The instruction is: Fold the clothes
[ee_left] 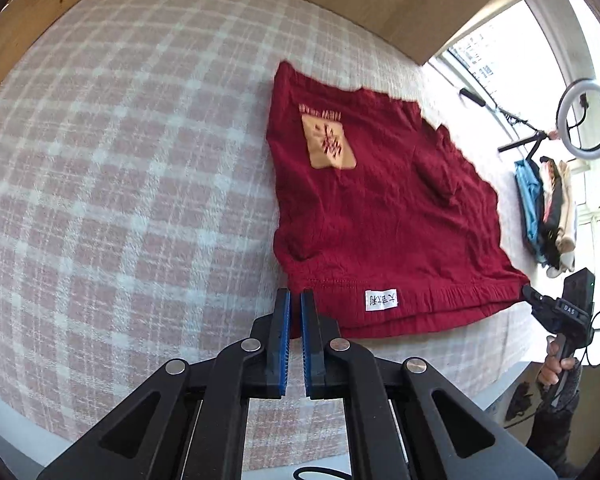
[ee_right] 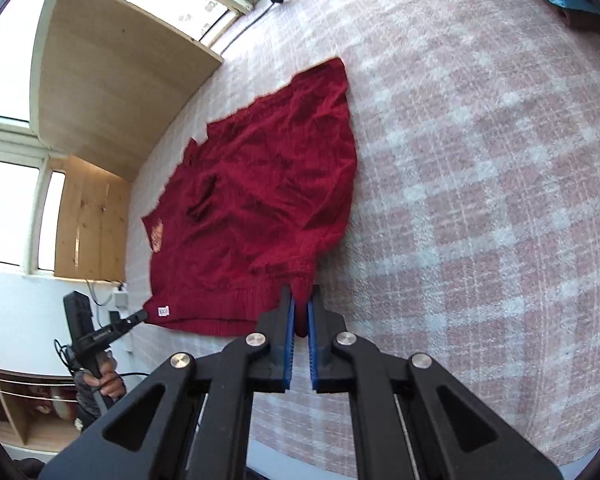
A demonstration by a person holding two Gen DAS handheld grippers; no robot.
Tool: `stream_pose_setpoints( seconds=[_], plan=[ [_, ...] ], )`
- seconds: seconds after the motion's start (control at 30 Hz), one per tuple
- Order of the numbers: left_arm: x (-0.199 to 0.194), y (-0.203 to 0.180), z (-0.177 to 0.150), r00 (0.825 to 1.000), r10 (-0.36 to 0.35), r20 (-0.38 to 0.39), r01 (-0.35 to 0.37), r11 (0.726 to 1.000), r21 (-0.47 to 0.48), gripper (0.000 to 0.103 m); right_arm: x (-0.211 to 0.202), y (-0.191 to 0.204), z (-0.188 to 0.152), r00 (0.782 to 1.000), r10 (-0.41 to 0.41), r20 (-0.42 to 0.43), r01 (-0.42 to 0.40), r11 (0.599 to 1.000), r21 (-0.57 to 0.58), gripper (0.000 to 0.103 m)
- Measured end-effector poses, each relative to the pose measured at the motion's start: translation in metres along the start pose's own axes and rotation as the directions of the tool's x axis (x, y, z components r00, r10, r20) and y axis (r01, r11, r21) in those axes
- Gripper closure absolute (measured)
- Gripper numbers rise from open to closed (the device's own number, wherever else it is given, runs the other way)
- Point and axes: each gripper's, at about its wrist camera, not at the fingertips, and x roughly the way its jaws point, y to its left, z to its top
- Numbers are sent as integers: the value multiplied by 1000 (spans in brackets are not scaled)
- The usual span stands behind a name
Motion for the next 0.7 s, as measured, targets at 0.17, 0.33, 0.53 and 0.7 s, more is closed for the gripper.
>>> stream_pose_setpoints(
  seconds=[0.17, 0.33, 0.53, 0.7],
  plan=[
    [-27, -28, 40, 996, -27, 87, 25, 1000, 19, 99, -15, 24, 32, 993, 76, 90, -78, 997, 20, 97],
    [-10, -44, 90, 993, -35, 109, 33, 999, 21, 99, 8, 36, 74, 987, 76, 140, -84, 995, 53, 97],
    [38, -39, 132, 998, -23, 51, 23, 1000, 6, 99, 50, 11, 120, 993, 49, 110, -65, 987, 147, 97],
    [74, -25, 150, 999, -7, -42, 6, 1000, -15, 96, 77, -4, 139, 999, -37, 37, 31, 989, 147, 95]
  ],
)
